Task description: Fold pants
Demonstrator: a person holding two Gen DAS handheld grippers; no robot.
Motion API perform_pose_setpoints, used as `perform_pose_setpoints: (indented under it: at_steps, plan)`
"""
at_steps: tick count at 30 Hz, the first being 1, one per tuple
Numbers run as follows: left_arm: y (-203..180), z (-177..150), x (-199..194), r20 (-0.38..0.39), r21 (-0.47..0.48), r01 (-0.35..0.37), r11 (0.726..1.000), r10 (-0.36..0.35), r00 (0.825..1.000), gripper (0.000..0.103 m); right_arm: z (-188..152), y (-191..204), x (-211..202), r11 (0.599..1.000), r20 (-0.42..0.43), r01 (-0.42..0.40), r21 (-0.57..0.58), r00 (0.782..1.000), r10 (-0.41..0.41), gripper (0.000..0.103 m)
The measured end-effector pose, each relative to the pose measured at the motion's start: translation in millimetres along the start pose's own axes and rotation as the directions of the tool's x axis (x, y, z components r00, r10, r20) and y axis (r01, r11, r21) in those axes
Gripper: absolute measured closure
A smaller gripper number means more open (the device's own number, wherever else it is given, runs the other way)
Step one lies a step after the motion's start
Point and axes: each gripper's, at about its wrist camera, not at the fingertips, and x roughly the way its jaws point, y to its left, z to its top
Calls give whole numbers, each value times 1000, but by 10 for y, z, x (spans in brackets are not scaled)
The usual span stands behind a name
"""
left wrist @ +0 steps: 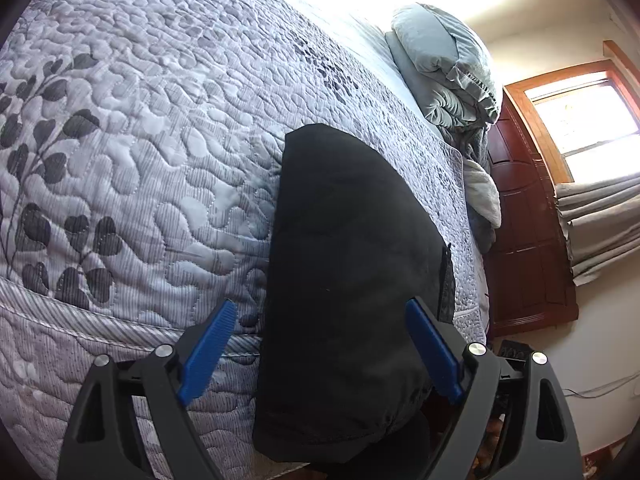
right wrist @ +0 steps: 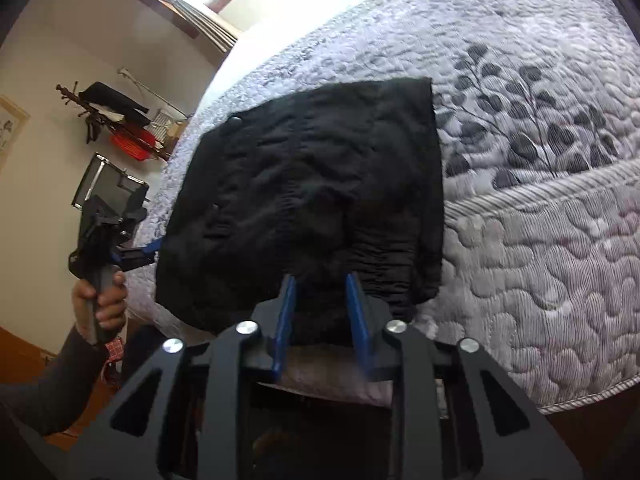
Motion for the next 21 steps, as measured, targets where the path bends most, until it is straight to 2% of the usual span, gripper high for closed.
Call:
perform_pose_setpoints:
  at_steps: [1,2,3,5,8,13,19,21]
  plan:
    - [12,18,4,-12,-6,5,1000,-5,1000,16,18,-55,-46,999,3,-24,35,1000,24,88]
    - [13,41,0,-26,-2,9,1000,-9,1000,16,57,-82,-126,996,18,-61,62,998,60,68]
    - [6,68,-17,-35,6,10,1000,-10,999,16,100,-95,-241,992,39,-98,82,995,95,33]
    - [-15,152,-50,-57,27,26,999,-24,998,15,210,-142,-418,984,50,-135,114,990,130,3]
    - [-4,311,12,-138,12,102,995,-99,985,11,419,-373,-403,964,-15,-175,200,983,182,3]
    - [34,501,259,-256,-7,129,992,-127,958,10,610,-839,-59,909,-135,-210,359,952,274,3]
    - [113,540,559,-369,-16,175,984,-168,914,10,698,-1029,254,857,-166,-281,433,909,382,3]
    - [142,537,634,-373,-24,186,982,-181,910,10,726,-1011,347,859,-189,-285,425,901,392,3]
